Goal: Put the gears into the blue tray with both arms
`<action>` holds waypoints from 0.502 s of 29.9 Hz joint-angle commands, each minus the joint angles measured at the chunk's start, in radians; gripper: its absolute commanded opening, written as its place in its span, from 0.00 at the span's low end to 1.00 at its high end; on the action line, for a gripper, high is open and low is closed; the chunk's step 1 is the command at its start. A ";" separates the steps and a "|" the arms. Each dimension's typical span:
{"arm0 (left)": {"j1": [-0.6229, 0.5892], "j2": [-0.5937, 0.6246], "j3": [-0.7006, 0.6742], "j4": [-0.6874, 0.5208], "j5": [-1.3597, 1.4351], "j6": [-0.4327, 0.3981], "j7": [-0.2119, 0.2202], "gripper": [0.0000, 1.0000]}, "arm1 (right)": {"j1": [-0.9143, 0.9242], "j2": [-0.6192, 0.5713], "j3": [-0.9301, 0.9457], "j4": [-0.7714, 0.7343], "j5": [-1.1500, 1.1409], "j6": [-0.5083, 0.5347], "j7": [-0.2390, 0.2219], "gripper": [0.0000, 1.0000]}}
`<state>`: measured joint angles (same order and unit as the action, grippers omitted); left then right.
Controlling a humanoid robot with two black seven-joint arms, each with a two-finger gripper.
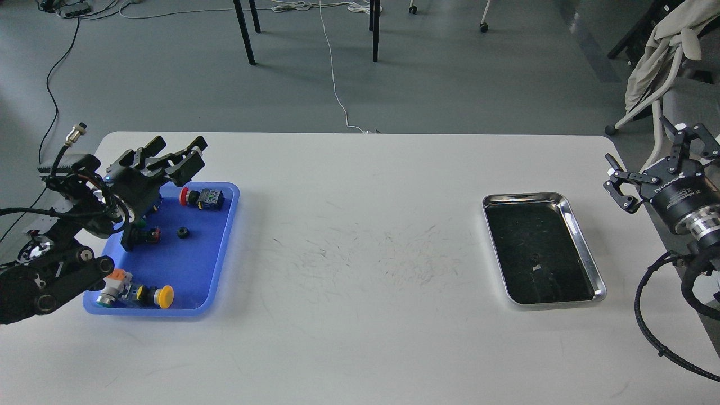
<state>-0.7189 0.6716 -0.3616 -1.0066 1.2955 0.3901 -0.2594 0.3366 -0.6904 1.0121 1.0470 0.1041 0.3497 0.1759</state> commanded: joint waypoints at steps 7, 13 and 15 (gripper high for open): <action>-0.186 -0.093 -0.025 -0.009 -0.410 -0.112 0.120 0.98 | 0.159 -0.121 -0.096 0.074 -0.158 -0.027 -0.088 0.95; -0.200 -0.122 -0.071 0.002 -0.662 -0.166 0.108 0.98 | 0.311 -0.264 -0.283 0.273 -0.417 -0.118 -0.096 0.95; -0.197 -0.125 -0.120 0.003 -0.722 -0.197 0.095 0.98 | 0.361 -0.319 -0.354 0.332 -0.521 -0.120 -0.096 0.96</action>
<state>-0.9164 0.5543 -0.4282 -1.0055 0.6587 0.2280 -0.1492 0.6316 -0.9380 0.7512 1.2979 -0.2810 0.2421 0.0801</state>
